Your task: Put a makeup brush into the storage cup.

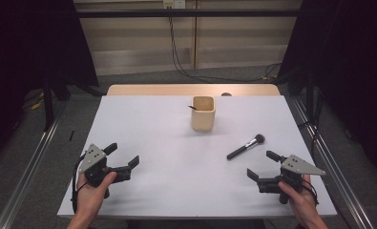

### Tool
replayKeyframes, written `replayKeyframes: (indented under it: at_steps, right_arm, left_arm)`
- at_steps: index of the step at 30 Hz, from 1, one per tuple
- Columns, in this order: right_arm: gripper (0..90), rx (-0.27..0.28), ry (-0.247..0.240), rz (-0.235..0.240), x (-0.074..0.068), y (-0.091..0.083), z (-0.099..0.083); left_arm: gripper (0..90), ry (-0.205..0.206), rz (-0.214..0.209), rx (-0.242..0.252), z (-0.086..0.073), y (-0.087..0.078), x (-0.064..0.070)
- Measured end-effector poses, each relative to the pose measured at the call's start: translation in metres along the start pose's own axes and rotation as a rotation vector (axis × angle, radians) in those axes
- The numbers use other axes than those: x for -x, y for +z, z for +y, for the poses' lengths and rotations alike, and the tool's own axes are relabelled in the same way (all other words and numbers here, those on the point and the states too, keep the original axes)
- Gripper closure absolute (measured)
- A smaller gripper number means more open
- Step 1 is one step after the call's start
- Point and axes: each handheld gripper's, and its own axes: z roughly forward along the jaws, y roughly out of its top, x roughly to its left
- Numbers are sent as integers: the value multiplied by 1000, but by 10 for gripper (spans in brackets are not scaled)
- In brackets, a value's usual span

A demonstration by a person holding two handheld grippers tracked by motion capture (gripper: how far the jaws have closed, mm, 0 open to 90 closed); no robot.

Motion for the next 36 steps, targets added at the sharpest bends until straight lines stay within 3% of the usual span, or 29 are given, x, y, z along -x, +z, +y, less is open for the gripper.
replayKeyframes:
  at_steps: [6,15,18,32,36]
  right_arm:
    - [0,3,4,-6,-1,-4,-1]
    - [0,10,11,-20,0,-10,-2]
    - [0,9,8,-21,1,-10,-2]
    - [0,11,26,-22,3,-9,2]
    - [0,18,35,-19,3,-9,5]
  left_arm:
    - [49,-13,21,13,-3,-12,-1]
    - [49,-21,20,21,-11,-23,0]
    - [49,-8,26,25,-12,-24,-1]
    - [49,-34,-3,-10,-17,-21,1]
    - [49,-22,-2,-2,-15,-21,3]
